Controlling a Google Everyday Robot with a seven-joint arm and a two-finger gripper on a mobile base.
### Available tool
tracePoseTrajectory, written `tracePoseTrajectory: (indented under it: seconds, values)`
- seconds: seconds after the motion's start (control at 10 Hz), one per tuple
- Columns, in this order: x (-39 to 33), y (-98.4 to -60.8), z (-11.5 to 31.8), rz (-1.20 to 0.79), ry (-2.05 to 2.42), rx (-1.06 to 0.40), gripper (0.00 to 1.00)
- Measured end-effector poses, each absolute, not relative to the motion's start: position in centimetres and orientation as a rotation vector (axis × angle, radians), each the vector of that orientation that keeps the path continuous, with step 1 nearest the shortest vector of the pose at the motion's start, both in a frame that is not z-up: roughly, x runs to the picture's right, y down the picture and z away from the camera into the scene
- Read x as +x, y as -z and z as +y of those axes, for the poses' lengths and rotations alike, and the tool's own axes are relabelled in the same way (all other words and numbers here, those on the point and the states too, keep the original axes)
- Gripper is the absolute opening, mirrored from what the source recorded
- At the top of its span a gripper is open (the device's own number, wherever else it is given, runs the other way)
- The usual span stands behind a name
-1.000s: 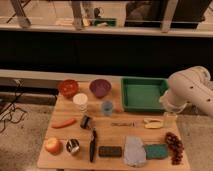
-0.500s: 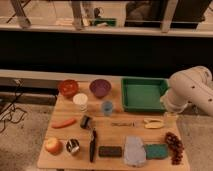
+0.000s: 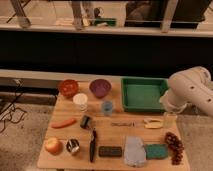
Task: Wipe tray with sponge
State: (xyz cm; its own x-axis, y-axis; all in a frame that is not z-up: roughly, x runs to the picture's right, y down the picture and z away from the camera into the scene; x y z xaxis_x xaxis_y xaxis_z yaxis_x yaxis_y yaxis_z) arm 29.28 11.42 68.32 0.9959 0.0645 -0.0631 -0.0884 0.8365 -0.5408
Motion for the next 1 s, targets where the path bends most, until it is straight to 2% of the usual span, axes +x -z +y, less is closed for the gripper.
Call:
tracePoseTrajectory:
  seconds: [1.0]
  values:
    - [29.9,-67.4,14.3,0.050,-0.123,-0.539,0.80]
